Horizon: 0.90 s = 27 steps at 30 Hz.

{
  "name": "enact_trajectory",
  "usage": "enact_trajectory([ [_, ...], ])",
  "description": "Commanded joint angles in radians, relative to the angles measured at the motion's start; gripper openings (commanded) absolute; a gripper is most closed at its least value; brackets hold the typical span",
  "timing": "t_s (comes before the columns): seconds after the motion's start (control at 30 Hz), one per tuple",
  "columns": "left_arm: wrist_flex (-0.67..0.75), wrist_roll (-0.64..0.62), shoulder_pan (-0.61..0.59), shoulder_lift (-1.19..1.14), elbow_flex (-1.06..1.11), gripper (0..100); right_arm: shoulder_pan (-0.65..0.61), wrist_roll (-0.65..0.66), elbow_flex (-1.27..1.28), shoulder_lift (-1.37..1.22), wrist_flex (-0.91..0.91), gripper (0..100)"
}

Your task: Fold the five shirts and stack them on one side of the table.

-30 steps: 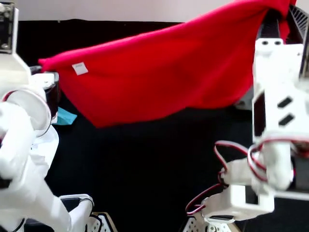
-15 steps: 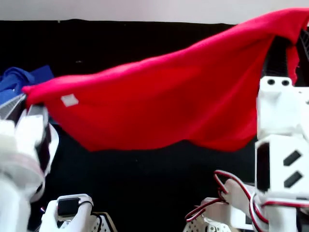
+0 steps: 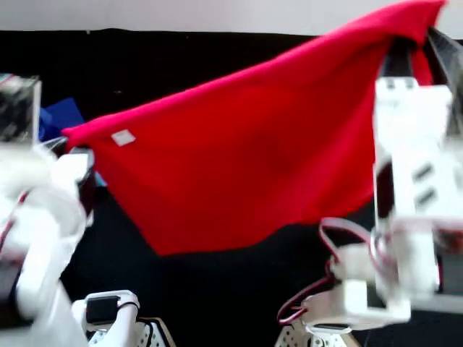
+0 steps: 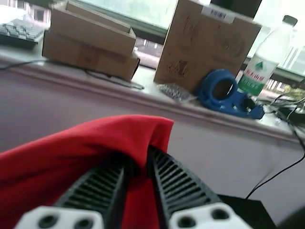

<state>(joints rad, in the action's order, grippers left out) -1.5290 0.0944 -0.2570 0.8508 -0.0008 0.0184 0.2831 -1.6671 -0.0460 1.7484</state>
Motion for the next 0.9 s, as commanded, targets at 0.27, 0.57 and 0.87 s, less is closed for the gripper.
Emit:
enact_trajectory([
  [0.27,0.534,0.009,-0.010,-0.183,0.297,1,-0.062,0.006,-0.093,-0.489,-0.148,0.6],
  [0.57,0.382,0.012,-0.010,-0.776,-0.371,1,-0.064,0.006,-0.091,-0.641,-0.387,0.6],
  [0.87,0.075,0.081,-0.050,-1.242,-1.050,1,-0.130,0.006,-0.091,-0.720,-0.470,0.6],
])
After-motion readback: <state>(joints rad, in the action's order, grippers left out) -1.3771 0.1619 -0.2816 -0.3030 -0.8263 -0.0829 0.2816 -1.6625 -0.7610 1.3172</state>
